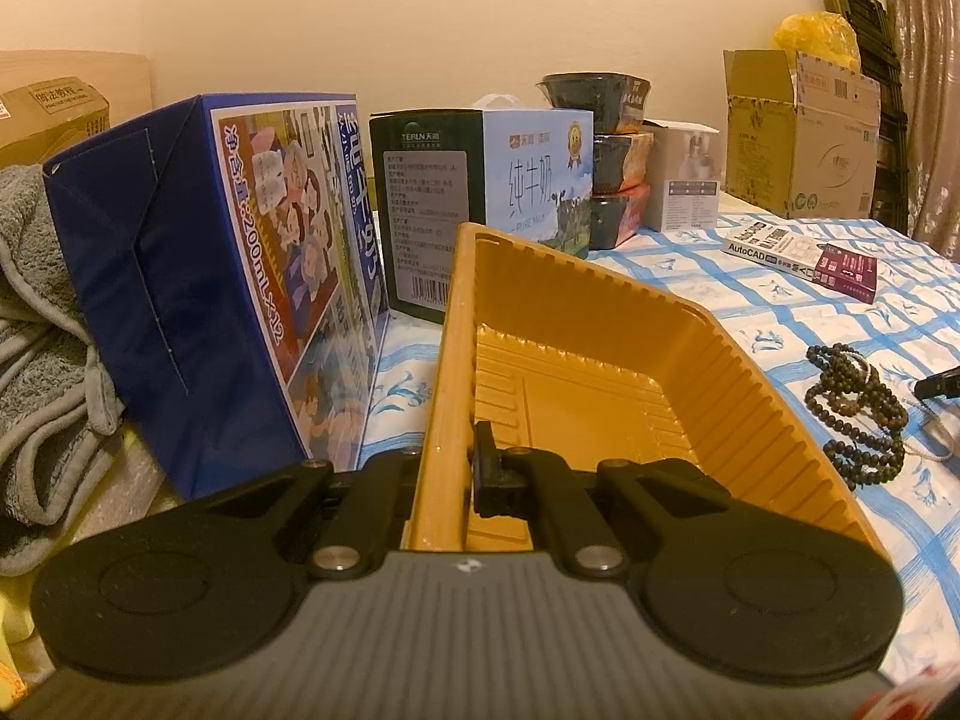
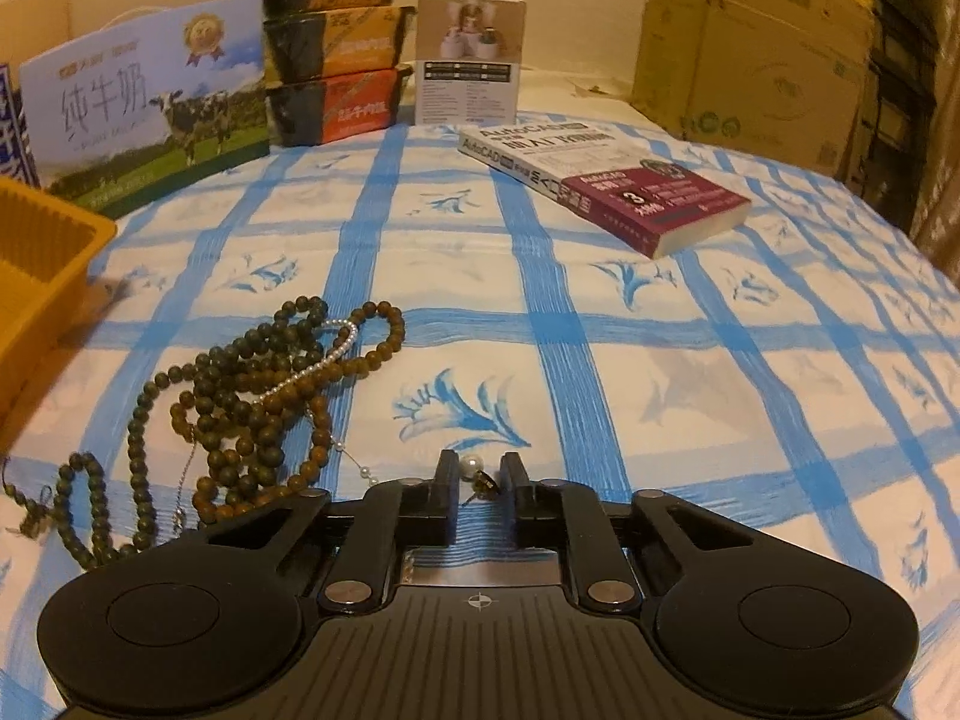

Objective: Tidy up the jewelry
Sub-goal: 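Grasp the small pearl charm beside the beads with the right tool, then carry the pearl charm into the tray and open the right tool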

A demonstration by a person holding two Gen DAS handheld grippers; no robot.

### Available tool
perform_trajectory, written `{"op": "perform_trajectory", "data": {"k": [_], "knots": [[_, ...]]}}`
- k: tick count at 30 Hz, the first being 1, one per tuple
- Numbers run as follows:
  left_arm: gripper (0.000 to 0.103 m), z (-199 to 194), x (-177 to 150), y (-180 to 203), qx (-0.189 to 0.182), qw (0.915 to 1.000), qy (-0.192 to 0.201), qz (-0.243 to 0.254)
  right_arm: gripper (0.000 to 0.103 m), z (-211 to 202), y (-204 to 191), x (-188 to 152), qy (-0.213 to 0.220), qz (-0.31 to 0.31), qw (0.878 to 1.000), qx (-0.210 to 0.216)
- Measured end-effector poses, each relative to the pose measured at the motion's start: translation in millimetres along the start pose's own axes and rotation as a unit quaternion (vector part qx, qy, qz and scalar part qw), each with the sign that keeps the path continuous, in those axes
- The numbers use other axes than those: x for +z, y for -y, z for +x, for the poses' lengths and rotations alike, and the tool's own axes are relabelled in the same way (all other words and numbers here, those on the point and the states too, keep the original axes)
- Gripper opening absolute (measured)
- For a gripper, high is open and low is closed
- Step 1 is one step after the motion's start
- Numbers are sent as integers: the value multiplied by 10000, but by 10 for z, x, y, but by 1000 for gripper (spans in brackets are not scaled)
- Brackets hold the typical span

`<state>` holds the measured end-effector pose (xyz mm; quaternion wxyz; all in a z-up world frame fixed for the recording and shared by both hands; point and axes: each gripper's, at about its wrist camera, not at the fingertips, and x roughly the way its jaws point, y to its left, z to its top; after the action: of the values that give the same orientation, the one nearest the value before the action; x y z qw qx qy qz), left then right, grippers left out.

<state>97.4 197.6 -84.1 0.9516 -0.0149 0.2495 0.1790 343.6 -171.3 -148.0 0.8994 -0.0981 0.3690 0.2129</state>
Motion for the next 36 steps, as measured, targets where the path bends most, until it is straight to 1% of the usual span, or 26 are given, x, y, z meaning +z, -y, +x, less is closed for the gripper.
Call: {"op": "perform_trajectory", "data": {"k": [2, 8, 20, 26, 30, 36], "knots": [[4, 0, -6, -2, -1, 10000, 2, 4, 8, -20, -12, -6, 25, -129, 9999, -51], [4, -1, -7, -1, -5, 10000, 9, 4, 8, -191, -40, -37, 135, -278, 9995, -40], [4, -6, -12, 5, -9, 10000, 15, -6, 8, -702, -230, -51, 384, 19, 9986, 371], [4, -33, -14, 25, -7, 10000, 24, -23, 8, -914, -443, 27, 543, 93, 9950, 830], [4, -53, -14, 28, -34, 10000, 57, -9, 8, -1032, -661, 71, 601, 172, 9892, 1328], [4, -63, -7, 20, -41, 10000, 57, -10, 8, -1070, -1067, 163, 585, 216, 9773, 2023]]}}
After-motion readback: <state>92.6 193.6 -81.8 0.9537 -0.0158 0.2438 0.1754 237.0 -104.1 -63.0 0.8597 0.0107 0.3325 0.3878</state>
